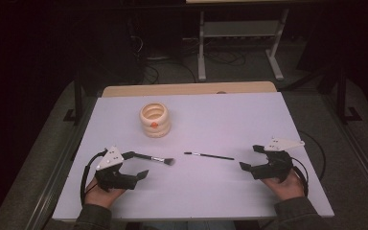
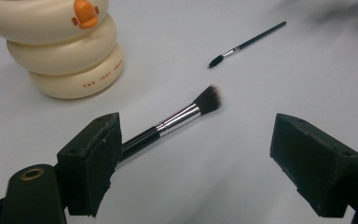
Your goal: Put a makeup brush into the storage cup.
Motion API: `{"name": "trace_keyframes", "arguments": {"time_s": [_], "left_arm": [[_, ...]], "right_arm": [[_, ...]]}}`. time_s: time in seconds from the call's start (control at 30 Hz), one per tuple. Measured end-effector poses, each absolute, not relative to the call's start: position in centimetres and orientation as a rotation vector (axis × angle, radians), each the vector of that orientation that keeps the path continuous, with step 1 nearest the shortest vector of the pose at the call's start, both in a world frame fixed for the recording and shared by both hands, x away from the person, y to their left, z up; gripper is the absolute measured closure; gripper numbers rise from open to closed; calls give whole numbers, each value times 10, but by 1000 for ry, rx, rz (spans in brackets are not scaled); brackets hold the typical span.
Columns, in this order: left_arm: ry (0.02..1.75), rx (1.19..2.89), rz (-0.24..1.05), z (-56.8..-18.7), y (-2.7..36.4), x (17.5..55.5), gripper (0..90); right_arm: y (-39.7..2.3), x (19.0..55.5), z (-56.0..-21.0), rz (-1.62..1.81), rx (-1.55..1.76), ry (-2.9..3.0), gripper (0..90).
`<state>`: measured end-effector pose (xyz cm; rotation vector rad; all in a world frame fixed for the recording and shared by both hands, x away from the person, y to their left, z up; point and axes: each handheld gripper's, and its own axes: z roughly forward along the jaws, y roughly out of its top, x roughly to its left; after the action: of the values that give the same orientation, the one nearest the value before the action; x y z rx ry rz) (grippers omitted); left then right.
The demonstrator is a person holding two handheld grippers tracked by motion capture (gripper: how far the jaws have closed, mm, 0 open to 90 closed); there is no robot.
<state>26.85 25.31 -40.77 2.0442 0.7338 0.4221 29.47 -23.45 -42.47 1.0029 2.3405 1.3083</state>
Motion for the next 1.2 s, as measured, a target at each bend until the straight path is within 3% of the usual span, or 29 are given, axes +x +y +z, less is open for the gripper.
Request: {"name": "trace_keyframes", "arguments": {"time_s": [0.27, 0.5, 0.77, 1.2], "left_arm": [[711, 2080, 405, -401, 249, 274, 169], [625, 2221, 335, -387, 250, 288, 261], [538, 2332, 355, -368, 253, 307, 253], [416, 2467, 280, -374, 245, 339, 336]], "right_arm": [[-231, 291, -423, 1296, 984, 2352, 138], [-236, 286, -421, 1294, 999, 2339, 139], [-235, 287, -422, 1287, 997, 2351, 139], [-231, 290, -425, 1264, 985, 2396, 141]]}}
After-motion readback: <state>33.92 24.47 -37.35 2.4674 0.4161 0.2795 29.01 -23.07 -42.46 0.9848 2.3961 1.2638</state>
